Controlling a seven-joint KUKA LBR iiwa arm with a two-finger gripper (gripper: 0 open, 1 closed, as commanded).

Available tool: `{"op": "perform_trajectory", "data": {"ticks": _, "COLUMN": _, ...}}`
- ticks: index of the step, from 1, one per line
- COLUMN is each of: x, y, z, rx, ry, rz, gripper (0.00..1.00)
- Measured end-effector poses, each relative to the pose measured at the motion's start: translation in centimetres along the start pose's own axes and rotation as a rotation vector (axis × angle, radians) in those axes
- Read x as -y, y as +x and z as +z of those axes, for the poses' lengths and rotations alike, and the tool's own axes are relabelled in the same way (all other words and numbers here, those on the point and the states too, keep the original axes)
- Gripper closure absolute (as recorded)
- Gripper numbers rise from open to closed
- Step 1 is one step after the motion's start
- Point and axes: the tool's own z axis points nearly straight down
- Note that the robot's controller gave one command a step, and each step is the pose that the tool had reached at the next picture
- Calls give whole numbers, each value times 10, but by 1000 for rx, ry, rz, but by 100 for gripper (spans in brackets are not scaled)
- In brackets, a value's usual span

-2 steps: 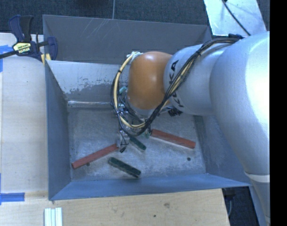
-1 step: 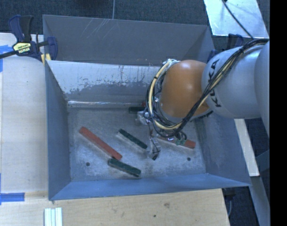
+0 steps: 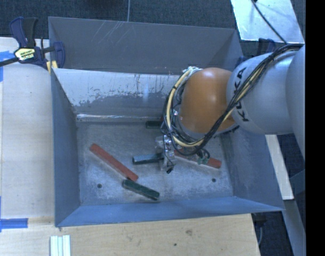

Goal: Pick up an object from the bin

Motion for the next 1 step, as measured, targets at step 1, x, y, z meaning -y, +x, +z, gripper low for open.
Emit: {"op": "perform_trajectory", "data": {"ticks": 1, "x": 1, "y": 26, "z": -129, "rx": 10, "ry": 2, "rz": -53, "gripper": 100}}
